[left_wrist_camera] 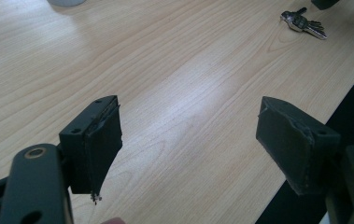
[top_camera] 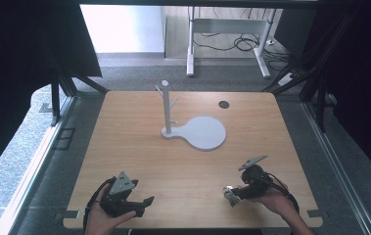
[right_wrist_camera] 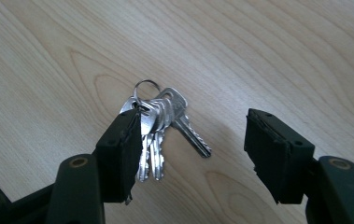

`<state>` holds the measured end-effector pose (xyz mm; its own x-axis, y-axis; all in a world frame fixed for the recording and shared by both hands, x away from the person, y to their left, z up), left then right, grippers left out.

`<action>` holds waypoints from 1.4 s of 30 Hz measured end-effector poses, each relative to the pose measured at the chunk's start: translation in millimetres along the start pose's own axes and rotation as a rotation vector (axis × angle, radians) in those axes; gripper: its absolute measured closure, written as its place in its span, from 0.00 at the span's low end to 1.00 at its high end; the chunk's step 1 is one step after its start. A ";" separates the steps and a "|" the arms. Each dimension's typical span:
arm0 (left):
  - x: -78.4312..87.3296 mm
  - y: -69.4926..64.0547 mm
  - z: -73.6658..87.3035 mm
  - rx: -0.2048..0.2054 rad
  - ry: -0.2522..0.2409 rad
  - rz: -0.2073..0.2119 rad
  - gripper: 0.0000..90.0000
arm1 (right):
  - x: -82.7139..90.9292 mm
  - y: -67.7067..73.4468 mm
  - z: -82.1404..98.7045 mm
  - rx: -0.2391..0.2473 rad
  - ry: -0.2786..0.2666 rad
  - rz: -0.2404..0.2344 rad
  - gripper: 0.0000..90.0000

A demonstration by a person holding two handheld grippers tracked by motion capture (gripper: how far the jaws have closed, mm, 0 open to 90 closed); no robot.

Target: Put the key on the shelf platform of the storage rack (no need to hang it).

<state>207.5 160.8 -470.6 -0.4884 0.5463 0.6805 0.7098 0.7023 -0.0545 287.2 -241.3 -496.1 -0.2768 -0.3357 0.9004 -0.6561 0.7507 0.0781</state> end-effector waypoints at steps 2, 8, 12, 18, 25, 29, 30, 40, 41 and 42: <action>0.1 0.0 0.0 0.000 0.000 0.000 0.25 | -2.1 2.8 -0.2 0.011 0.007 0.002 0.42; -0.4 -0.3 -0.1 -0.003 0.000 0.002 0.25 | -8.3 12.6 -0.5 0.035 0.030 0.001 0.42; -0.6 -0.5 -0.2 0.000 -0.002 0.001 0.25 | -10.9 18.5 -1.3 0.047 0.040 0.004 0.43; 0.0 -0.8 -0.3 0.000 -0.004 0.001 0.25 | -16.6 26.5 -1.5 0.065 0.062 0.025 0.42; 0.1 -0.5 -0.2 0.001 -0.004 0.002 0.25 | -23.1 30.2 -1.9 0.076 0.076 0.045 0.41; 0.1 -0.5 -0.1 0.002 -0.004 0.001 0.25 | -24.4 30.7 -2.7 0.071 0.078 0.045 0.41; 0.1 -0.6 -0.2 0.002 -0.004 0.001 0.25 | -25.2 31.0 -2.9 0.072 0.082 0.046 0.41; 0.5 -0.8 -0.3 0.001 -0.005 0.002 0.25 | -26.4 31.0 -4.0 0.071 0.094 0.049 0.39; 0.5 -0.8 -0.3 0.001 -0.005 0.002 0.25 | -26.4 31.0 -4.0 0.071 0.094 0.049 0.39; 0.3 -0.7 -0.3 0.000 -0.005 0.001 0.25 | -26.7 31.3 -4.4 0.065 0.090 0.058 0.37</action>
<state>207.0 160.4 -470.1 -0.4899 0.5496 0.6767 0.7103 0.7017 -0.0557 277.1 -206.4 -515.8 -0.2530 -0.2383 0.9376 -0.6858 0.7278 -0.0001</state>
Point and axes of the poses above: each handheld gripper's, and its own axes: x roughly backward along the jaws, z roughly out of its underside, y roughly to its left, the point moved 1 cm from there along -x, roughly forward along the jaws, and after that the axes turned 3 degrees about -x, right-handed, at the moved point
